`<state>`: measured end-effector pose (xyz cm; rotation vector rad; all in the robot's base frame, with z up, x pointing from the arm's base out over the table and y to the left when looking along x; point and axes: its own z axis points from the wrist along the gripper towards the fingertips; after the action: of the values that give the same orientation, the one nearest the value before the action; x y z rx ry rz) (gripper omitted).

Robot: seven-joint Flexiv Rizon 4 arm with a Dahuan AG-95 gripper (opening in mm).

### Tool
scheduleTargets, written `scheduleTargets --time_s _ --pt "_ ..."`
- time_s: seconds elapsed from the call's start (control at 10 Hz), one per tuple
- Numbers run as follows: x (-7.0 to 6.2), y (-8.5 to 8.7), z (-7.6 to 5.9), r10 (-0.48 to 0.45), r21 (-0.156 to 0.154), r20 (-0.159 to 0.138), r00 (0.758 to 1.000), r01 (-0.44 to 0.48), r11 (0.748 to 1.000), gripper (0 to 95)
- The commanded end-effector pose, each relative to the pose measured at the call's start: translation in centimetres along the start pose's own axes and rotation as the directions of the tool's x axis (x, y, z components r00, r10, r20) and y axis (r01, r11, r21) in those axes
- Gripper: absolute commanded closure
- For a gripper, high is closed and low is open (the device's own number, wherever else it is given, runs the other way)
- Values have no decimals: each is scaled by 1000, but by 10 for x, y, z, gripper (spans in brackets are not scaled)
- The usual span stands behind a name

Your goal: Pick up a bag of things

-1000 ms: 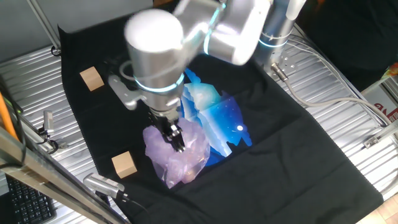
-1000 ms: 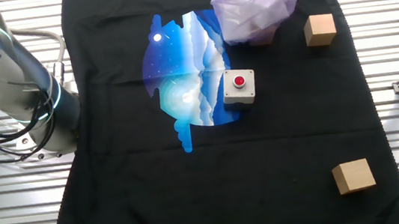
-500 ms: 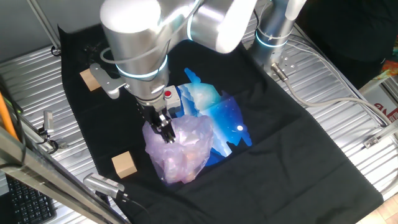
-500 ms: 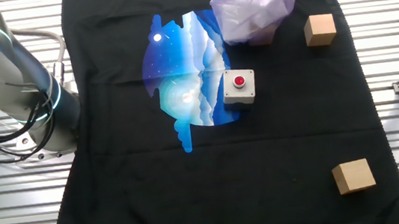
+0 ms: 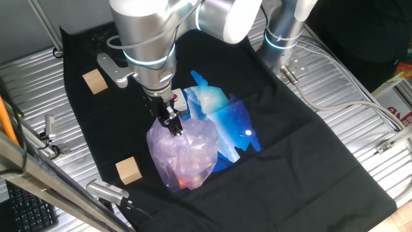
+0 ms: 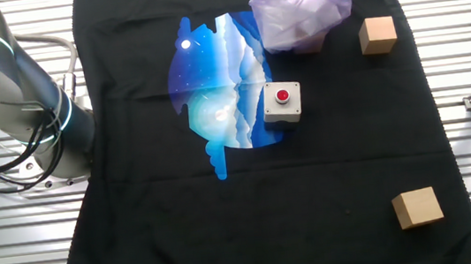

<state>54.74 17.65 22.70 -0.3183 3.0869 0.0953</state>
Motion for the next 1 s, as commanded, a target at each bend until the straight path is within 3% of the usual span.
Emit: scheduleTargets --time_s 0.1,0.7,1.0 --pt "4 1 2 28 9 -32 999 -28 1000 190" --pt "2 1 2 37 33 -25 999 -36 999 190" --pt "3 1 2 22 27 -29 999 -21 999 190"
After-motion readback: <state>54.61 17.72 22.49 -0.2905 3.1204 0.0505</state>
